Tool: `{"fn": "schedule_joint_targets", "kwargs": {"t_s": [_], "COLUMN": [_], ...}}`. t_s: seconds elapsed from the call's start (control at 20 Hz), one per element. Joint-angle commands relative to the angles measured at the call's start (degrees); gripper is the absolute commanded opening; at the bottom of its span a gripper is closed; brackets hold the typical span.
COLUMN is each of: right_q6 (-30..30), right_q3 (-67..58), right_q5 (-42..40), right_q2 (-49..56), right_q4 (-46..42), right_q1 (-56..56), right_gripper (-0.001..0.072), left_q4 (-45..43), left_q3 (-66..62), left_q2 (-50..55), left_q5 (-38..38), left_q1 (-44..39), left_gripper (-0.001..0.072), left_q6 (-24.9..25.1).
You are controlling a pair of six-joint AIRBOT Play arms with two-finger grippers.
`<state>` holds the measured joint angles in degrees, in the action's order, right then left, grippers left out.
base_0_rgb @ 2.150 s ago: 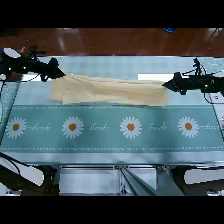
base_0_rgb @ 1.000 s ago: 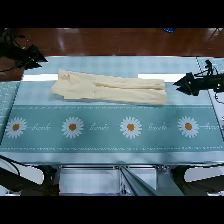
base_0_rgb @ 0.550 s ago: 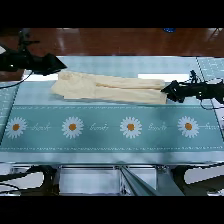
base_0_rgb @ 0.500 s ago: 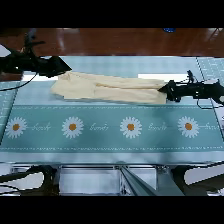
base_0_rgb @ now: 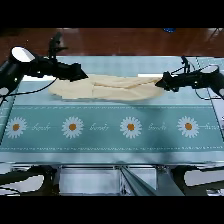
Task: Fold the shirts.
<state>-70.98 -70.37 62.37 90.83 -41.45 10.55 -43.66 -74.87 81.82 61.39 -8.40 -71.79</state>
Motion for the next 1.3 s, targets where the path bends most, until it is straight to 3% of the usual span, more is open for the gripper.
{"fn": "schedule_joint_targets", "kwargs": {"t_s": [0.0,0.15,0.4,0.6,0.85,1.05,1.25], "right_q6": [-2.3,-6.8,-15.8,-19.7,-19.4,-17.6,-14.2], "right_q3": [5.7,15.8,24.0,24.1,24.1,24.1,24.0], "right_q5": [1.7,3.3,10.8,12.6,13.6,13.3,10.8], "right_q2": [-15.5,-34.4,-58.3,-67.6,-67.9,-65.6,-61.7], "right_q4": [-10.5,-14.8,-14.3,-11.8,-10.5,-7.8,-0.8], "right_q1": [0.0,0.2,-0.4,-0.4,-0.4,-0.4,-2.3], "right_gripper": [0.0020,0.0020,0.0020,0.0020,0.0020,0.0020,0.0020], "left_q4": [0.2,0.2,-0.3,-0.4,-0.2,-0.3,-1.5], "left_q3": [0.1,-2.1,-12.5,-14.1,-14.5,-17.9,-18.7], "left_q2": [0.4,4.0,18.1,25.9,28.0,27.7,23.6], "left_q5": [-0.7,-10.8,-3.3,-2.6,-1.7,-0.6,3.8], "left_q1": [-5.3,-11.3,-24.0,-33.7,-44.9,-42.1,-28.2], "left_gripper": [0.0016,0.0015,0.0015,0.0015,0.0015,0.0015,0.0016], "left_q6": [-0.5,-5.9,-9.2,-16.9,-17.4,-17.4,-17.2]}}
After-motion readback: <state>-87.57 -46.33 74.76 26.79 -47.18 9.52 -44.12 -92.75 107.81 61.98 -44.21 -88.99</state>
